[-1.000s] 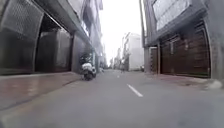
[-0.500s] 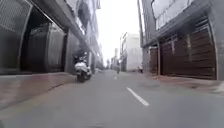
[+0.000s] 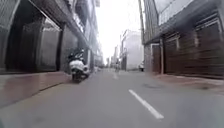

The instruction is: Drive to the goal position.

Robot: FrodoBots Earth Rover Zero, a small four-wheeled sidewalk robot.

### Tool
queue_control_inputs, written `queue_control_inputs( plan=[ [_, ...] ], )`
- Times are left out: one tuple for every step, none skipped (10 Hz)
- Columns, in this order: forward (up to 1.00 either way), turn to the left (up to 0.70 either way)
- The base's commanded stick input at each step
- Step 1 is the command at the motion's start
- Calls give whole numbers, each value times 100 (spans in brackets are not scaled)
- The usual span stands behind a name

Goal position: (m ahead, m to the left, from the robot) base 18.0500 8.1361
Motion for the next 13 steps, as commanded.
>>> queue_control_inputs(
  plan=[
    [100, 6],
    [100, 6],
    [100, 6],
    [100, -5],
    [100, -27],
    [100, -34],
    [100, -34],
    [100, -34],
    [100, -27],
    [100, -2],
    [100, 6],
    [100, 6],
    [100, 6]
  ],
)
